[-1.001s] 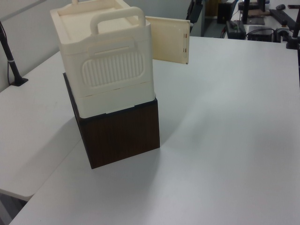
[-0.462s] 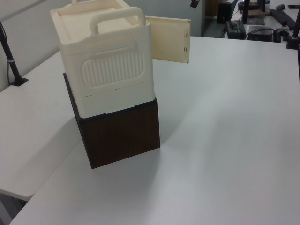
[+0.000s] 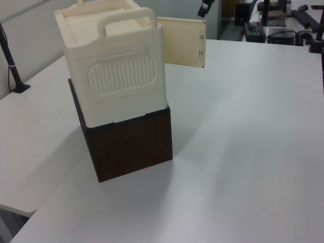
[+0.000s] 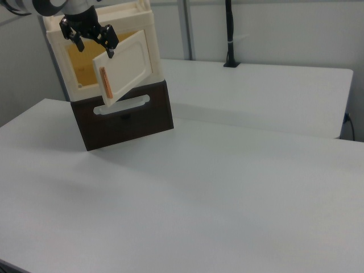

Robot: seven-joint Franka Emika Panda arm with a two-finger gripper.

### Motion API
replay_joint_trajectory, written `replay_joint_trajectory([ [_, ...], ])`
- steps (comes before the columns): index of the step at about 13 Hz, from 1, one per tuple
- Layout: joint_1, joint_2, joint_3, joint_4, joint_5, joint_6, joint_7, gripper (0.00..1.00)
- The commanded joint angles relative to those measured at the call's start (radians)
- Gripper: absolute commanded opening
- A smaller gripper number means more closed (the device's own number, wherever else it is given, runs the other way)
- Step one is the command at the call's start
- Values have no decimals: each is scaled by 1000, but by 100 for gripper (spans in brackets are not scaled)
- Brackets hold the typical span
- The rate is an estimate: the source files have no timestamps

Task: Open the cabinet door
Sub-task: 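Continue swinging the door wide open, then release the edge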

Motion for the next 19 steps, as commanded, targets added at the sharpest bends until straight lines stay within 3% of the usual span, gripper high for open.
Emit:
replay_joint_trajectory([
  [1,-1,0,2,-32,-17,42,18,100],
  [6,-11,23,-1,-67,-71,88,12,100],
  [13,-99,54,-8,-62,-143,88,6,100],
  [19,-173,69,-23,-59,-141,222,6,100],
])
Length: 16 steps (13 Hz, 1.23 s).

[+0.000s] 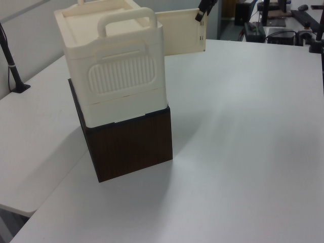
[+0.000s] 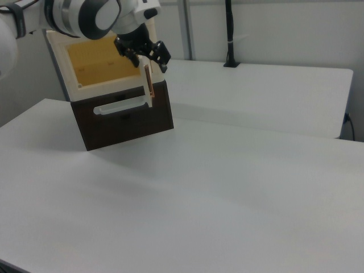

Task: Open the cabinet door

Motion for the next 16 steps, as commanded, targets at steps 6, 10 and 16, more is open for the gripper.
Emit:
replay_joint_trajectory([
  [6,-25,-55,-93,5,-5,13,10,100],
  [10,10,-166,-94,-7,-11,-313,27,100],
  [16,231,-288,-253,-124,-4,-566,32,100],
])
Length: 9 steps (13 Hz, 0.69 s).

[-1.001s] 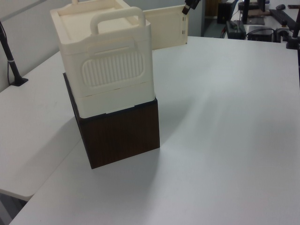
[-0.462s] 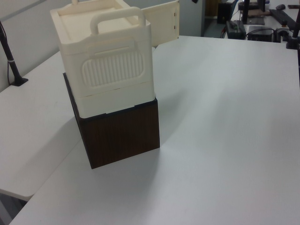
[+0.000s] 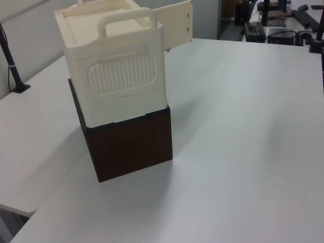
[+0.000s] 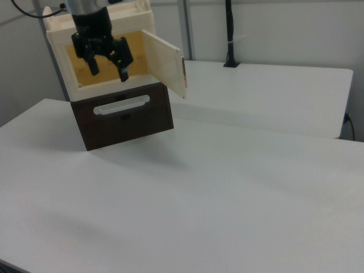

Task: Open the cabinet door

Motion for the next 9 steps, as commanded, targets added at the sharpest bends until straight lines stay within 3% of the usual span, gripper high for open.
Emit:
replay_joint_trajectory([
  [1,145,-78,-108,-149,-4,-4,18,100],
  [4,216,-66,-191,-193,-10,124,7,100],
  [6,219,-54,-203,-193,-16,160,-2,100],
  [9,222,-32,-196,-187,-79,158,-8,100],
])
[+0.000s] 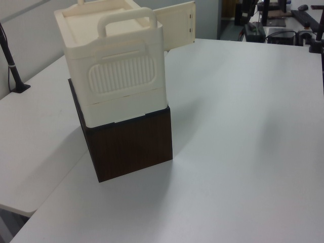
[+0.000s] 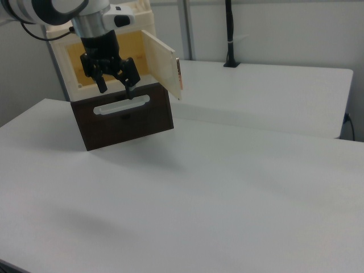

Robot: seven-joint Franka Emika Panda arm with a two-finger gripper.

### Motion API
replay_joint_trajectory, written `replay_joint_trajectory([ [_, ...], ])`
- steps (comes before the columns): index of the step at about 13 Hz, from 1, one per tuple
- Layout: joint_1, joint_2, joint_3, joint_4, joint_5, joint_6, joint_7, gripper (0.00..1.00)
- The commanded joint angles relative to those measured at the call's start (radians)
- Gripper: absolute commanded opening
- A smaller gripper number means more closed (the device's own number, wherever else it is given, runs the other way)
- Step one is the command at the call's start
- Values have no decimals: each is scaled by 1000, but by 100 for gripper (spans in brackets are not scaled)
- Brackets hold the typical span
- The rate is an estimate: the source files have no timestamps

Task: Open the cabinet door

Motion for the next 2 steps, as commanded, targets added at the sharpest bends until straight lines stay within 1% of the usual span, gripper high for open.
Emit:
replay_joint_trajectory([
  [1,41,3,-8,-25,-48,25,-2,100],
  [2,46,6,-10,-25,-53,24,-2,100],
])
